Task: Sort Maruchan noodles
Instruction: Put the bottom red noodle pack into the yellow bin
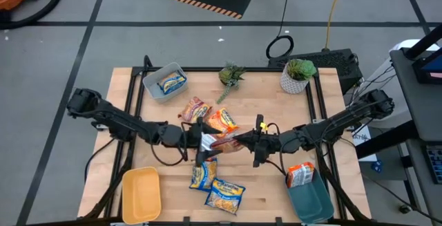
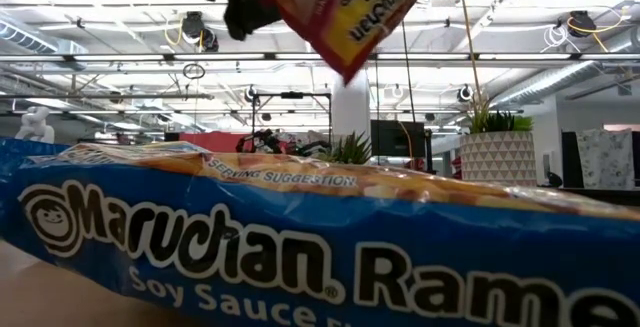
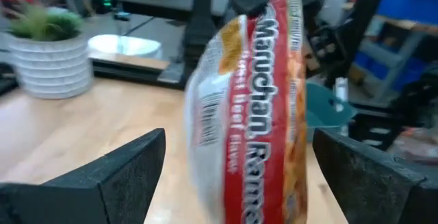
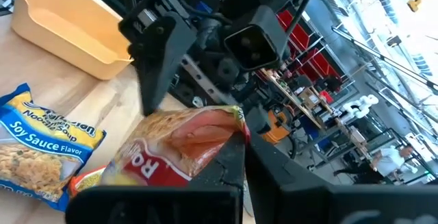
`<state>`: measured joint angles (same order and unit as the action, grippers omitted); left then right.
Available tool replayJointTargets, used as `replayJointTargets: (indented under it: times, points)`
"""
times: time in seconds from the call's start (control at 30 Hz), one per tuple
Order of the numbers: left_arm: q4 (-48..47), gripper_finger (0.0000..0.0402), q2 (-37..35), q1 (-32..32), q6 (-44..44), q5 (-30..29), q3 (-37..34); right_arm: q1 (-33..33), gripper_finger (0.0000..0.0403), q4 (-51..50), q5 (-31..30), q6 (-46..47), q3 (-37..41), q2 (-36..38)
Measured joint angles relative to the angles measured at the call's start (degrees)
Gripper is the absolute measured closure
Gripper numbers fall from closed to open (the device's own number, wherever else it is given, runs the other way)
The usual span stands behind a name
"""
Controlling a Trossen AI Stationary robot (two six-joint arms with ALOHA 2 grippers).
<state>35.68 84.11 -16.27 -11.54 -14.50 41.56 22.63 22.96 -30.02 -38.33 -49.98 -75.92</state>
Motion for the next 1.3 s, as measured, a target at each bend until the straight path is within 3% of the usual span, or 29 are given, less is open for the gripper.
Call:
replayJointTargets:
  times: [0.13,0.37,0.6,1.0,1.3]
  points:
    - [5.7,0.0027,3.6,0.9,-0.4,3.3,0.0,0.0,0.0403,0.0,0.0,0.1,0.0,0.0]
    - [6.8,0.0036,7.2,2.8,-3.4,3.9,0.5,0.0,0.0403,0.0,0.0,0.1,0.0,0.0]
    - [4.7,0.0106,8.6,3.2,-3.0,8.5,3.3,0.0,0.0403,-0.1,0.0,0.1,0.0,0.0]
    - [4.5,0.0237,8.6,3.2,1.4,8.5,3.3,0.0,0.0403,-1.4,0.0,0.1,0.0,0.0]
    - [4.6,0.0257,8.6,3.2,2.4,8.4,3.3,0.1,0.039,-1.3,-1.2,0.5,0.0,0.2]
